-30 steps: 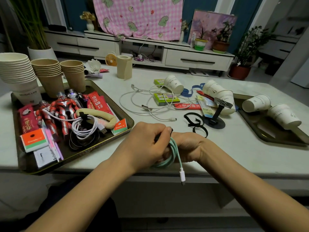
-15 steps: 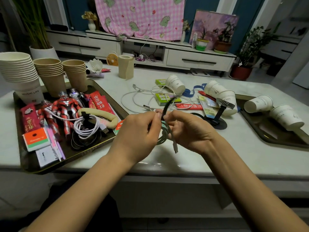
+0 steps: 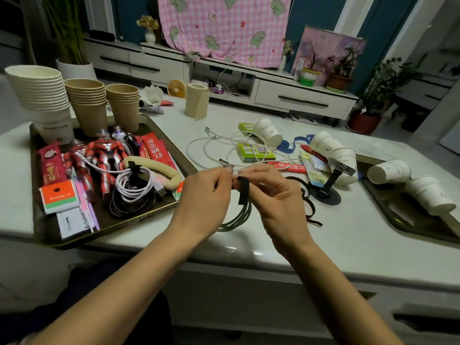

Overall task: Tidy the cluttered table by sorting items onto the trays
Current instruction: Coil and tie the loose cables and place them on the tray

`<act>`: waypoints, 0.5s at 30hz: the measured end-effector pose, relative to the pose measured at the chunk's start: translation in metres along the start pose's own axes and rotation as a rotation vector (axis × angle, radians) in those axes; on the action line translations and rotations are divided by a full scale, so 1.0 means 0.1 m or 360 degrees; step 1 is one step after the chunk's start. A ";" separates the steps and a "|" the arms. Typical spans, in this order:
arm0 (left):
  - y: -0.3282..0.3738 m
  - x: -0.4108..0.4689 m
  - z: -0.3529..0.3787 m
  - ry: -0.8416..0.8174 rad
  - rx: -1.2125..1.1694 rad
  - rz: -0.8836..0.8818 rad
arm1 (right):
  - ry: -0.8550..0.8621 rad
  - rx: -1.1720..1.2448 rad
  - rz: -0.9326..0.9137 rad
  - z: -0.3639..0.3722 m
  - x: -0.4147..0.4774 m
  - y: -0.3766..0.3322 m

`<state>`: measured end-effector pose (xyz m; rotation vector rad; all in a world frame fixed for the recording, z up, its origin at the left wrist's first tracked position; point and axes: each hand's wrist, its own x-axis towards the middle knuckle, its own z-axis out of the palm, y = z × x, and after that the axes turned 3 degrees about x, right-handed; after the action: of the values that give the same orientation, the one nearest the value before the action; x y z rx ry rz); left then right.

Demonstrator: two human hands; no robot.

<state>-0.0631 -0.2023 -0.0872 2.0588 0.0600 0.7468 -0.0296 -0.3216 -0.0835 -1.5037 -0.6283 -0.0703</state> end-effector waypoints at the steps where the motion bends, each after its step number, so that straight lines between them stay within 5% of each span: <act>1: -0.01 0.00 -0.01 0.0011 -0.0012 -0.0025 | -0.0048 0.0025 0.0055 0.00 -0.01 0.01; 7: -0.04 -0.02 -0.02 -0.0034 -0.0106 -0.0139 | -0.0321 0.0097 0.0203 -0.09 -0.06 0.04; 15: -0.04 -0.06 0.03 -0.0130 -0.0010 -0.0087 | -0.0292 0.0010 0.0095 -0.16 -0.03 0.06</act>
<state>-0.0649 -0.2042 -0.0944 2.0711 0.0674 0.6283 -0.0241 -0.3374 -0.0896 -1.5323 -0.7291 0.1167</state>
